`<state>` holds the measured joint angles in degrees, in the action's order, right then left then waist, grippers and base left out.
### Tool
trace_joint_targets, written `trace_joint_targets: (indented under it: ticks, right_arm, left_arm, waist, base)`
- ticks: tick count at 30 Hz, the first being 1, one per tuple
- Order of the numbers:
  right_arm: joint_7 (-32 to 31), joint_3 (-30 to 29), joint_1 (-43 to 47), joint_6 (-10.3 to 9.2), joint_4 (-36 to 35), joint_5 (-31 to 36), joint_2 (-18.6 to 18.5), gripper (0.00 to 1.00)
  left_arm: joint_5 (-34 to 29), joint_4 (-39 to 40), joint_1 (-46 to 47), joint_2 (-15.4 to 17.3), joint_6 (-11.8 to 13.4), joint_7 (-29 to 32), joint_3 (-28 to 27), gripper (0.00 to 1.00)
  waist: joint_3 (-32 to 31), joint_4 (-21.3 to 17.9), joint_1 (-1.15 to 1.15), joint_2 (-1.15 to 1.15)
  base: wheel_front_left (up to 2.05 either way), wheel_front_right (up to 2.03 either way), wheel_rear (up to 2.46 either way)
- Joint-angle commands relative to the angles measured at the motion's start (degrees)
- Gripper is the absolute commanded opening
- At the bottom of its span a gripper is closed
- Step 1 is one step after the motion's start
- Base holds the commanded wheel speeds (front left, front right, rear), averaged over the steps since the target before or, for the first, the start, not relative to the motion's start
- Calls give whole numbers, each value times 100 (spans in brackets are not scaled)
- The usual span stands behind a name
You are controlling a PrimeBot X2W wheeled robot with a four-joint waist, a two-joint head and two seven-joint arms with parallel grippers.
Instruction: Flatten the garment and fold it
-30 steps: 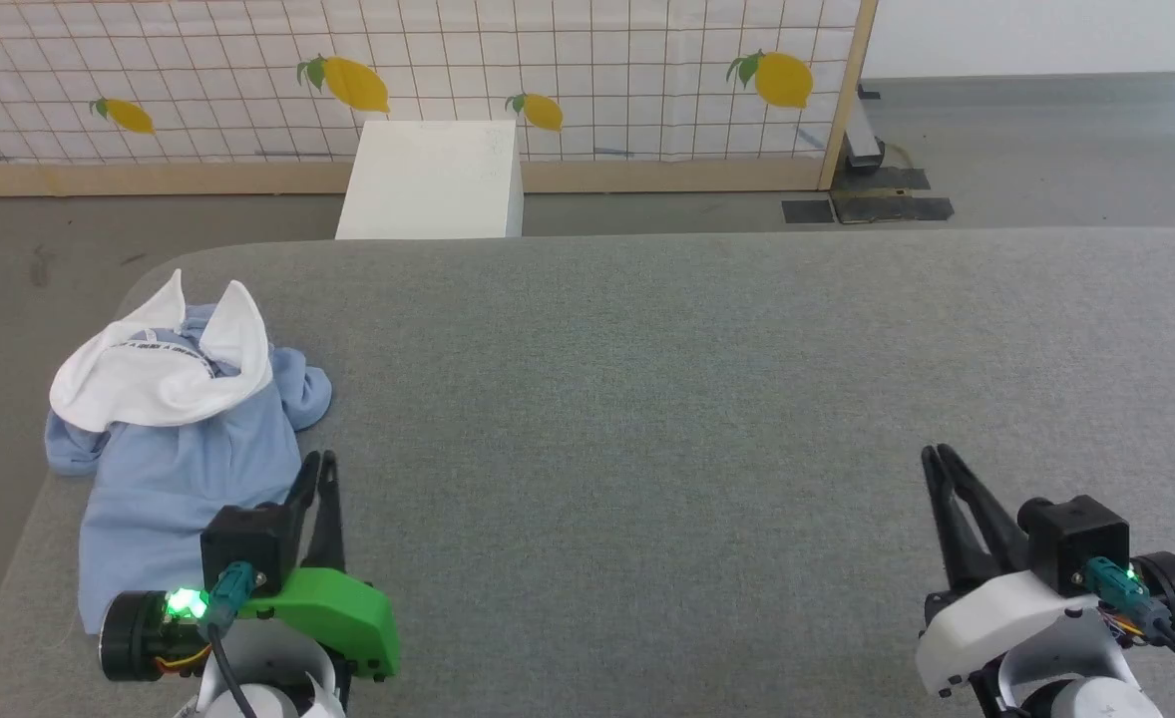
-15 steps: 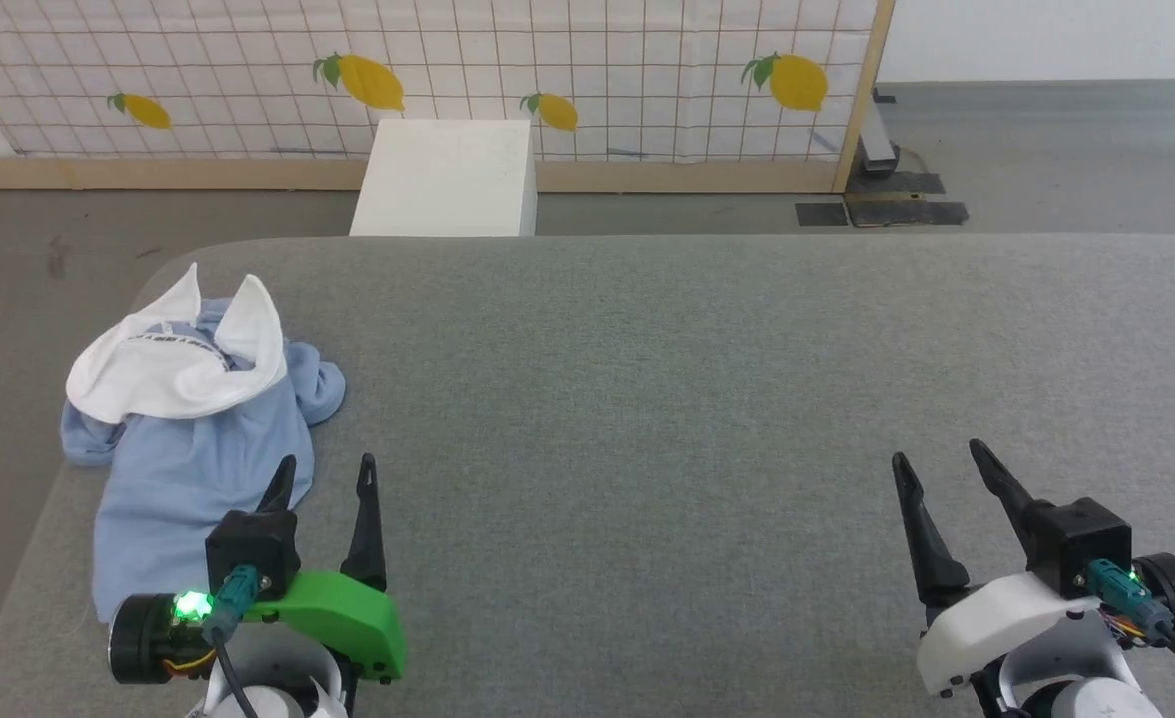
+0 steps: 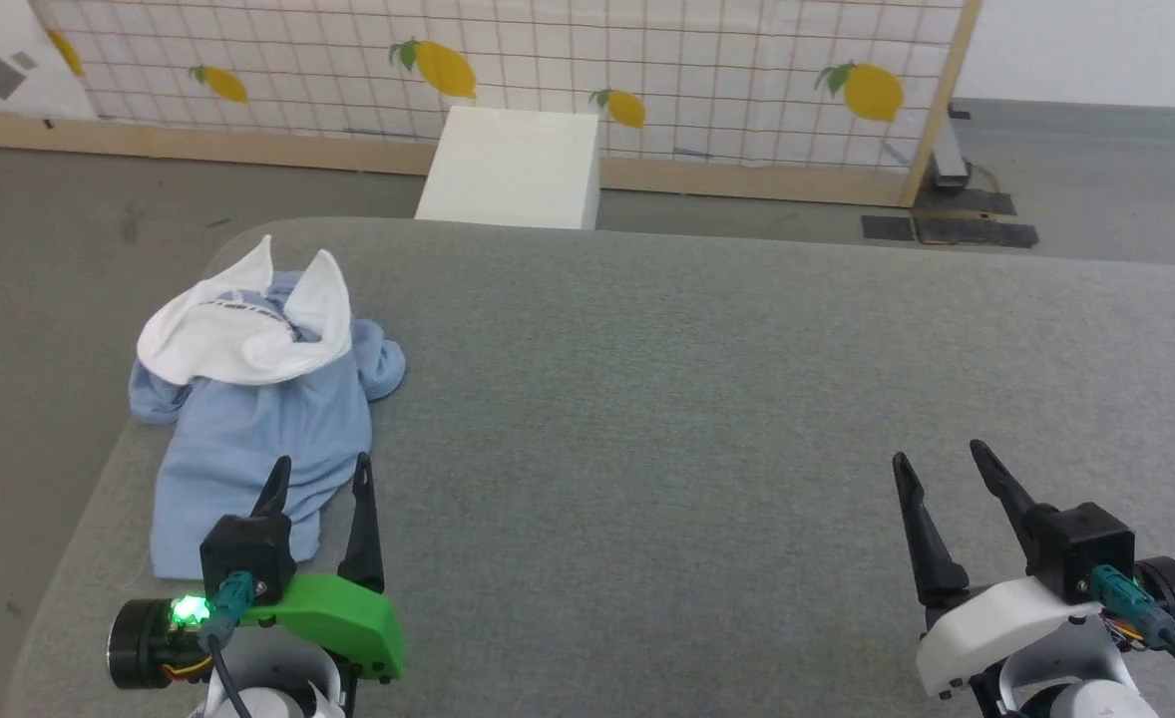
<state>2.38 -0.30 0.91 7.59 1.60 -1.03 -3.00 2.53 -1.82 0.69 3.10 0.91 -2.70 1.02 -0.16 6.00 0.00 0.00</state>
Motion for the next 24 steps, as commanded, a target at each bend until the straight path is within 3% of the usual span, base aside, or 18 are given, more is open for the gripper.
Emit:
trace_joint_targets:
  ticks: [1,24]
  right_arm:
    - [61,0,-57,-2,36,-54,3,100]
    - [335,33,-133,-4,240,-173,5,100]
  left_arm:
    - [54,-35,30,20,49,-72,16,100]
    - [229,-175,16,26,164,-343,26,100]
  waist:
    - [3,152,0,0]
    - [-25,997,0,0]
  base:
    - [0,0,0]
    - [0,0,0]
